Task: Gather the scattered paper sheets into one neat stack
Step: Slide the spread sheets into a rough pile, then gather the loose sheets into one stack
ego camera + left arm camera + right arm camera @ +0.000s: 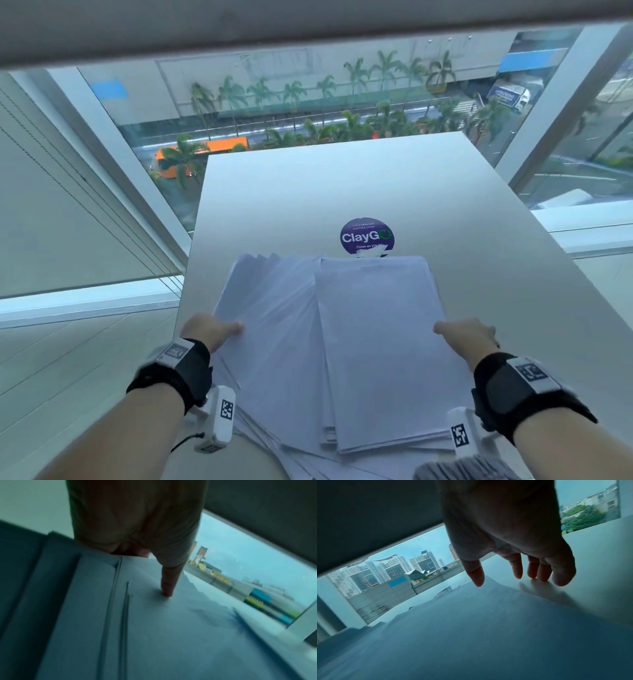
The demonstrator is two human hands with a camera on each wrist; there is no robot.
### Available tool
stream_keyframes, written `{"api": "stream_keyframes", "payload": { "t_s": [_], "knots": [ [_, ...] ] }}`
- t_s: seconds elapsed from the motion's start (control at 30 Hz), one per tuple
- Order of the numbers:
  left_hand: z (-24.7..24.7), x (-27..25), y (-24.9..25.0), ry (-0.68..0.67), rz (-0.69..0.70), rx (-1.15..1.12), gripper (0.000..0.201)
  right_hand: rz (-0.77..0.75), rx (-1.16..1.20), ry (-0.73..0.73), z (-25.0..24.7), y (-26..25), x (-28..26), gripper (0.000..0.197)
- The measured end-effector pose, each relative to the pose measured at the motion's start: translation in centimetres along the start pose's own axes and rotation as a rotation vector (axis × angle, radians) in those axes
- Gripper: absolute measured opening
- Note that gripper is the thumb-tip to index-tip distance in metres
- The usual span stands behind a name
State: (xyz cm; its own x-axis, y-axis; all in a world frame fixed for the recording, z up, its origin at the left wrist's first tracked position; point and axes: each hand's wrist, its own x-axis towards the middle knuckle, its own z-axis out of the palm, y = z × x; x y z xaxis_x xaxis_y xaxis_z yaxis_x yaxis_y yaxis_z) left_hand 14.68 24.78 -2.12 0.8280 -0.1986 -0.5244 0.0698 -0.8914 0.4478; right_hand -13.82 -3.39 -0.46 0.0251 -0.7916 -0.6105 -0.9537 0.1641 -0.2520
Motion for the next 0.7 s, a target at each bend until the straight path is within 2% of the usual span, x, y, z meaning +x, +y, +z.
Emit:
{"api": "stream_keyframes", "payload": {
  "t_s": [0.13, 0.23, 0.33, 0.47, 0.53, 0.6, 0.63, 0.7],
  "knots": [
    [1.6, -2.5, -1.4, -0.038, 0.004, -0.212, 0.074, 0.017, -0.02, 0.018, -1.3, 1.5, 0.6, 0.057],
    [3.1, -4.8, -2.3, -0.101, -0.06, -0.371, 0.067, -0.02, -0.004, -0.036, -1.6, 2.2, 0.7, 0.056],
    [5.0, -7.1, -2.6, -0.165, -0.073, -0.476, 0.054, -0.076, 0.143, -0.123, -2.0, 2.5, 1.3, 0.053],
    [5.9, -8.9, -2.6, -0.165, -0.073, -0.502, 0.072, -0.062, 0.212, -0.053, -2.6, 2.9, 2.7, 0.05],
    [6.2, -9.5, -2.6, -0.133, -0.068, -0.534, 0.074, -0.068, 0.235, -0.117, -2.4, 3.3, 2.7, 0.051],
    [6.8, -10.1, -2.5, -0.142, -0.053, -0.549, 0.075, -0.059, 0.286, -0.223, -2.3, 3.4, 1.6, 0.034],
    [7.2, -10.4, -2.5, -0.138, -0.035, -0.545, 0.073, -0.043, 0.295, -0.252, -2.3, 3.6, 1.1, 0.021],
    [8.0, -11.0, -2.3, -0.13, -0.019, -0.55, 0.05, -0.039, 0.306, -0.24, -2.4, 3.6, 0.9, 0.018]
  ]
}}
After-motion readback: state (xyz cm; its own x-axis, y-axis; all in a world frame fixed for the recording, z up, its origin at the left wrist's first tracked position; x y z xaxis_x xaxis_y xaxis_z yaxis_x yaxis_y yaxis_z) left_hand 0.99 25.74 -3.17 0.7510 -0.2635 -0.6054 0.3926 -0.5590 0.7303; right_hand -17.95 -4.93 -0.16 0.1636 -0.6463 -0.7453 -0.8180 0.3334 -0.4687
